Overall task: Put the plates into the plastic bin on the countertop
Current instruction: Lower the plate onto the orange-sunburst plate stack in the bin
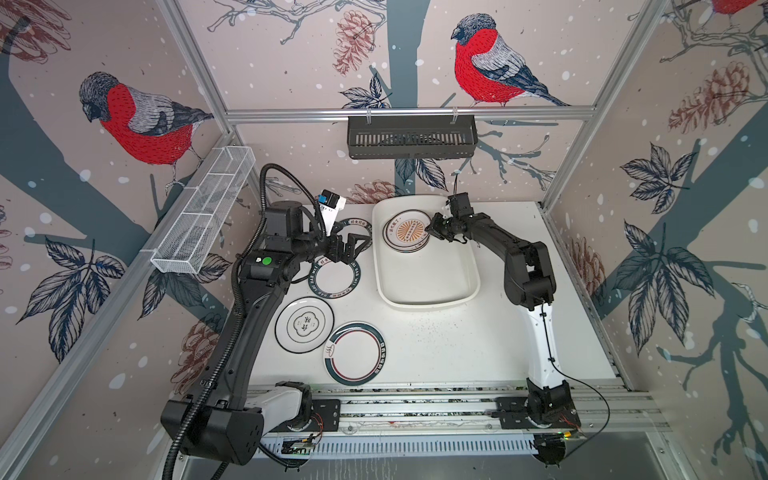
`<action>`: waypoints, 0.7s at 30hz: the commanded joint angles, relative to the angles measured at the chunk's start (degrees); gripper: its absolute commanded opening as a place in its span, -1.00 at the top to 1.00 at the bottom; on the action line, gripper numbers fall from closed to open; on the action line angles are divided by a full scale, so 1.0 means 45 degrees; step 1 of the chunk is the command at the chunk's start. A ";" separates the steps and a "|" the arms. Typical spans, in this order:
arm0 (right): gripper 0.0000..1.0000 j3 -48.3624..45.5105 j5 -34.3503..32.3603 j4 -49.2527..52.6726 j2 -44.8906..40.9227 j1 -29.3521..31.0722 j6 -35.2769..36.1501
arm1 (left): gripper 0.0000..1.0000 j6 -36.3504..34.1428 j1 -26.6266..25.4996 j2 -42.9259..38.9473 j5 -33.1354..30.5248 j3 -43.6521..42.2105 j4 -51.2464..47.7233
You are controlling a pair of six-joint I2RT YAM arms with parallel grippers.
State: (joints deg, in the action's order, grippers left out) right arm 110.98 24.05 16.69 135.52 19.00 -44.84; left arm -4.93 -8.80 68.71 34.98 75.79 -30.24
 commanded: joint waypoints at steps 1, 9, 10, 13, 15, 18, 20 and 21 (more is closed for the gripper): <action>0.60 -0.0032 -0.0074 0.0042 -0.0038 -0.0017 0.0178 | -0.95 -0.0193 0.0029 -0.0036 0.0364 0.0091 0.0070; 0.46 -0.0320 -0.0377 0.0178 -0.0300 0.0013 0.0364 | -0.95 -0.0174 0.0032 -0.0082 0.0409 0.0089 0.0099; 0.45 -0.0391 -0.0437 0.0207 -0.0363 0.0015 0.0381 | -0.95 -0.0174 0.0031 -0.0093 0.0409 0.0082 0.0099; 0.44 -0.0473 -0.0493 0.0347 -0.0439 0.0010 0.0506 | -0.95 -0.0155 0.0022 -0.0165 0.0424 0.0049 0.0128; 0.44 -0.0444 -0.0501 0.0411 -0.0429 0.0002 0.0549 | -0.95 -0.0155 0.0032 -0.0178 0.0430 0.0014 0.0138; 0.43 -0.0457 -0.0433 0.0432 -0.0410 -0.0019 0.0544 | -0.95 -0.0145 0.0021 -0.0225 0.0448 0.0012 0.0157; 0.43 -0.0445 -0.0443 0.0469 -0.0396 -0.0005 0.0548 | -0.95 -0.0150 0.0022 -0.0258 0.0453 -0.0004 0.0157; 0.43 -0.0445 -0.0426 0.0472 -0.0390 -0.0017 0.0545 | -0.95 -0.0155 0.0023 -0.0287 0.0465 -0.0011 0.0135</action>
State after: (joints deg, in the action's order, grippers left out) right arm 108.95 22.50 18.11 134.37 19.00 -43.31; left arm -4.93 -8.80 67.85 35.99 75.79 -30.22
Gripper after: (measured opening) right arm 0.287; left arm 0.973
